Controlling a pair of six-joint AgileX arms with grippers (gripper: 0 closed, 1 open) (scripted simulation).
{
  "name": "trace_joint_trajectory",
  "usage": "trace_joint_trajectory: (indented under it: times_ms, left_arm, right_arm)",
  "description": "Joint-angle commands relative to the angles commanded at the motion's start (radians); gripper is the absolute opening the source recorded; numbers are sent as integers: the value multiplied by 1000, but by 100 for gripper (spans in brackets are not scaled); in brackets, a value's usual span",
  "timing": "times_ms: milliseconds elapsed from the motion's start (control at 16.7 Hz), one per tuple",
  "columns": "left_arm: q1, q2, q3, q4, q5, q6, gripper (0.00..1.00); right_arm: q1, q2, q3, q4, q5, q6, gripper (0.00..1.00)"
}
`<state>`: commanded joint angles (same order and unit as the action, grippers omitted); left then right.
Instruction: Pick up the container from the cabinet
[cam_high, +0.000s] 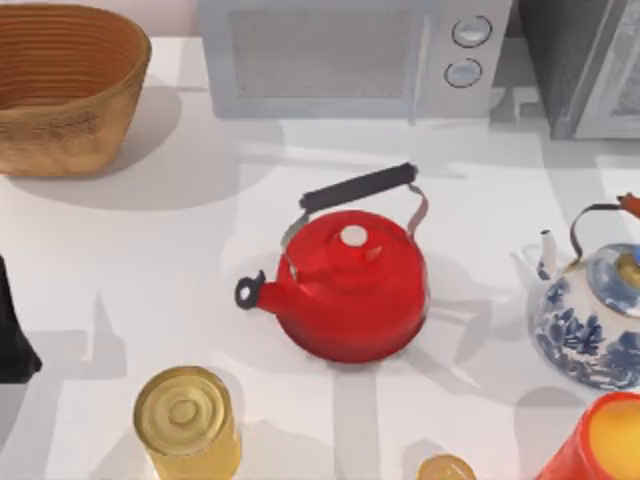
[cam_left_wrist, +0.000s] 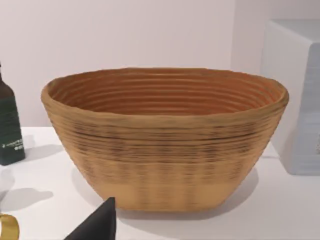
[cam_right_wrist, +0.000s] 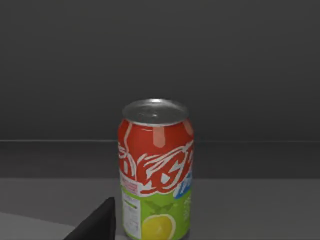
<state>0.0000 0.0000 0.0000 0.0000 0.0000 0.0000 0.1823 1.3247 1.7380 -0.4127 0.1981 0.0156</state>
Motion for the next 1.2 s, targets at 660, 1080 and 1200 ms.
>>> trace_joint_trajectory:
  times_ms: [660,1080,1200]
  left_arm:
    - [0,0,0,0,0,0,100]
    - [0,0,0,0,0,0,100]
    - [0,0,0,0,0,0,100]
  right_arm:
    - [109,69,-81,155,118,-4,100]
    - [76,196,37,162,87,-4,100]
    - [62,252,86,167,74,-4,100]
